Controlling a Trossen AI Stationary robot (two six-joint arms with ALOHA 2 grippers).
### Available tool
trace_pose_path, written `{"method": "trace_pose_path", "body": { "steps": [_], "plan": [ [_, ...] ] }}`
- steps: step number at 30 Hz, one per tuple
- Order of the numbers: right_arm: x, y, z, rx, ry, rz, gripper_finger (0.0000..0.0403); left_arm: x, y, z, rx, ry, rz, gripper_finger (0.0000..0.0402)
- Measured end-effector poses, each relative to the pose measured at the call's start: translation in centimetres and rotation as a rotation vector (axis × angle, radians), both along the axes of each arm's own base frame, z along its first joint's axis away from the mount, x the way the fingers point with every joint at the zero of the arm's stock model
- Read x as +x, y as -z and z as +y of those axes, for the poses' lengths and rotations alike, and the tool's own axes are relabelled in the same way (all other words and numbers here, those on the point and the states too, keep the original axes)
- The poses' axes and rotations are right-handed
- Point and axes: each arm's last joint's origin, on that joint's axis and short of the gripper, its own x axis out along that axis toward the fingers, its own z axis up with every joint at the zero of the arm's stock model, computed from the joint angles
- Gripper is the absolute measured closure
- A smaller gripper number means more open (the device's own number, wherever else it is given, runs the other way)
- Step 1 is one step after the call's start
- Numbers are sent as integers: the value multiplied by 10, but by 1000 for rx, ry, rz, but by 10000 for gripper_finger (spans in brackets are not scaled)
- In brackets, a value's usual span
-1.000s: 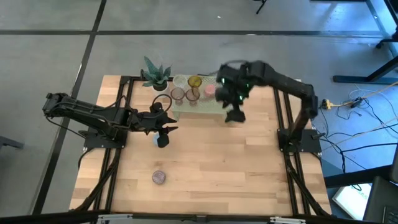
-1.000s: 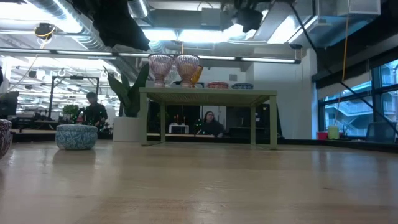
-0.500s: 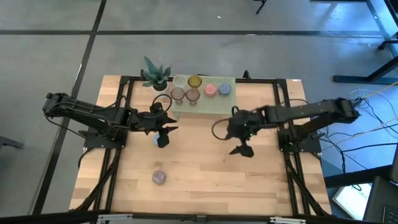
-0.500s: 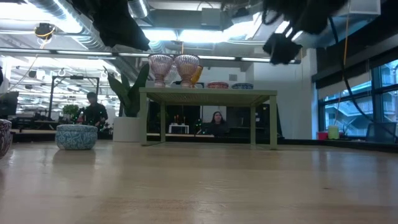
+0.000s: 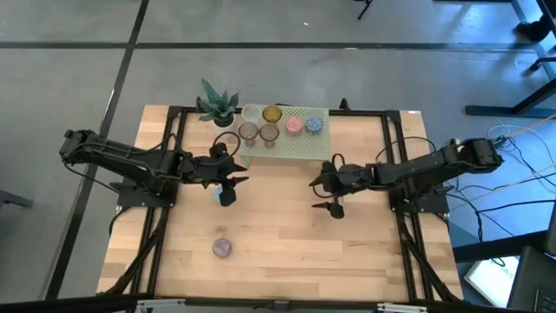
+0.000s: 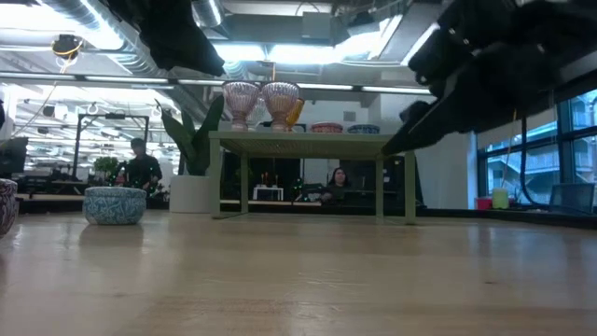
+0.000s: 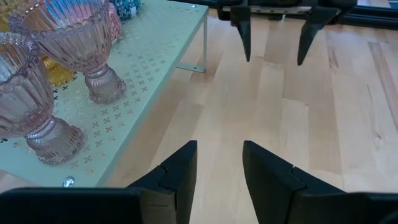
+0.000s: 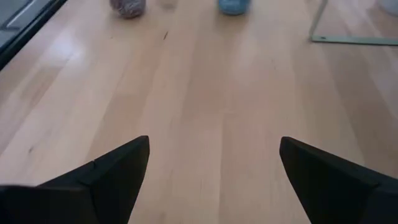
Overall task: Pick & Place candle stick holders
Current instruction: Put the light blue scented candle on the shelf
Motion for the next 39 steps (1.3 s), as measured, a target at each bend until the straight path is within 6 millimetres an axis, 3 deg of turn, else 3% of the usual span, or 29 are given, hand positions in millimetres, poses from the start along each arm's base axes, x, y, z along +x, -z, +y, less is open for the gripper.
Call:
{"method": "trace_pose_path", "body": {
  "steps": [6,11,15,19,31,39],
  "plan": [
    [-12,16,-2,-39,4,-27,38,0,0,1,52,-16,7,276],
    [-13,18,-2,-34,6,-27,38,0,0,1,44,-10,6,276],
    [-12,17,-2,-33,7,-35,38,-1,2,-3,-39,122,36,275],
    [-12,17,-2,-31,5,-34,38,-4,7,-5,-142,141,90,262],
    [-12,17,-2,-28,6,-33,38,-22,37,-2,-239,-53,429,173],
    [-12,16,-2,-27,6,-45,38,-19,79,-5,-272,-42,629,130]
  ]
}}
